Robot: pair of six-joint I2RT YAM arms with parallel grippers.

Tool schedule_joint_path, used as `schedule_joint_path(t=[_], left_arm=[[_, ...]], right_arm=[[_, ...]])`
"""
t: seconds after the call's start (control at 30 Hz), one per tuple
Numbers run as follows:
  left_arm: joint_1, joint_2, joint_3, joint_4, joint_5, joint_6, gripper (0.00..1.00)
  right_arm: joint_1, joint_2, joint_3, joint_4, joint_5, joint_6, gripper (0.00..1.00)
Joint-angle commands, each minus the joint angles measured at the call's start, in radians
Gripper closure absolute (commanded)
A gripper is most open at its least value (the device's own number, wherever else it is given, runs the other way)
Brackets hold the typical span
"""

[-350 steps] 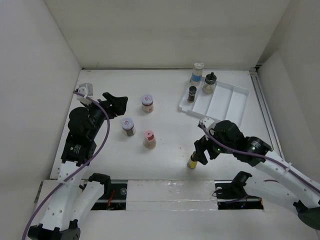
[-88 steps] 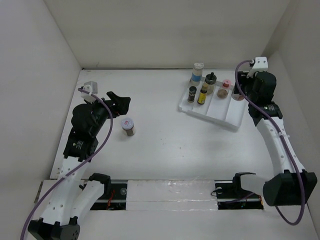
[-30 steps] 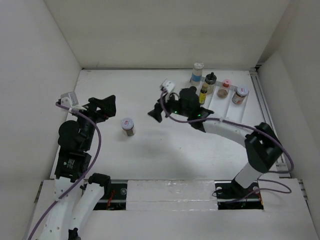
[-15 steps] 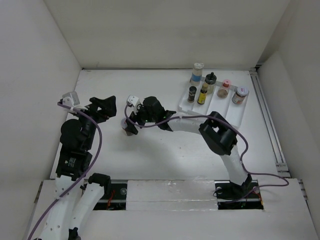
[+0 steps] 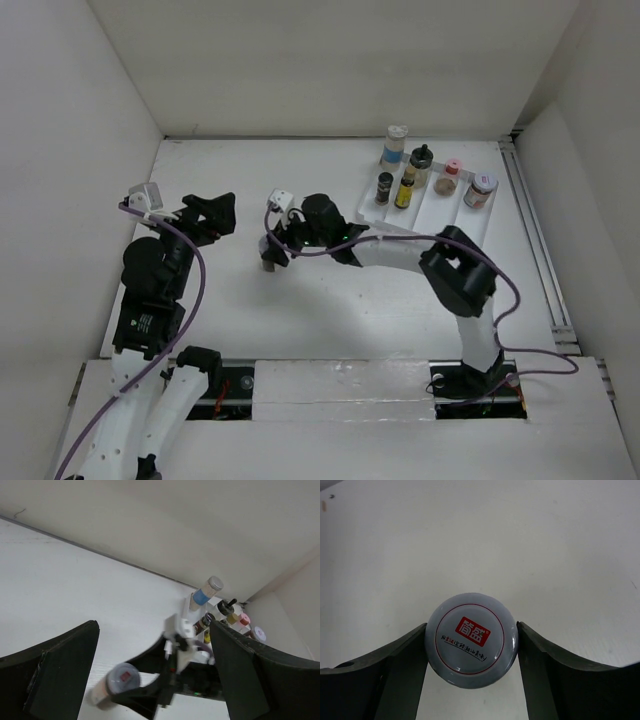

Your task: Organize the condiment bottles

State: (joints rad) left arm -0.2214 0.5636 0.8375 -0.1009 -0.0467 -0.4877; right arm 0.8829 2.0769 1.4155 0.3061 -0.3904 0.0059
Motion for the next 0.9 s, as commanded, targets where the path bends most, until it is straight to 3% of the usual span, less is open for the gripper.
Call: schedule_joint_path(t=[0.0, 0.1, 0.27, 0.43, 0.63, 0.87], left_arm=[[-0.003, 0.001, -0.006, 0.049, 0.019, 0.003, 0.12], [-0.003, 0.01, -0.006, 0.058, 0.056, 0.003, 0.12], [-0.003, 0.021, -0.015, 0.084, 0.129, 0.012, 0.11], [-0.003, 0.054, -0.015, 0.095, 0.153, 0.021, 0.11], [-0.003, 0.081, -0.005, 0.107, 0.174, 0.012, 0.11], [-0.003, 0.091, -0.005, 0.107, 0.165, 0.012, 0.1]], right_arm=[[-0.045, -0.355, -0.102, 0.211, -0.038, 0.049, 0.58], [-0.117, -0.623, -0.278, 0.197, 0.059, 0.029, 0.58], [-0.353, -0.98, -0.516, -0.048, 0.419, 0.054, 0.58], [-0.643, -1.187, -0.7, -0.159, 0.482, 0.104, 0.59], [-0.913, -1.054, -0.665, -0.138, 0.443, 0.115, 0.61], [-0.969, -0.874, -0.662, 0.001, 0.439, 0.16, 0.61]])
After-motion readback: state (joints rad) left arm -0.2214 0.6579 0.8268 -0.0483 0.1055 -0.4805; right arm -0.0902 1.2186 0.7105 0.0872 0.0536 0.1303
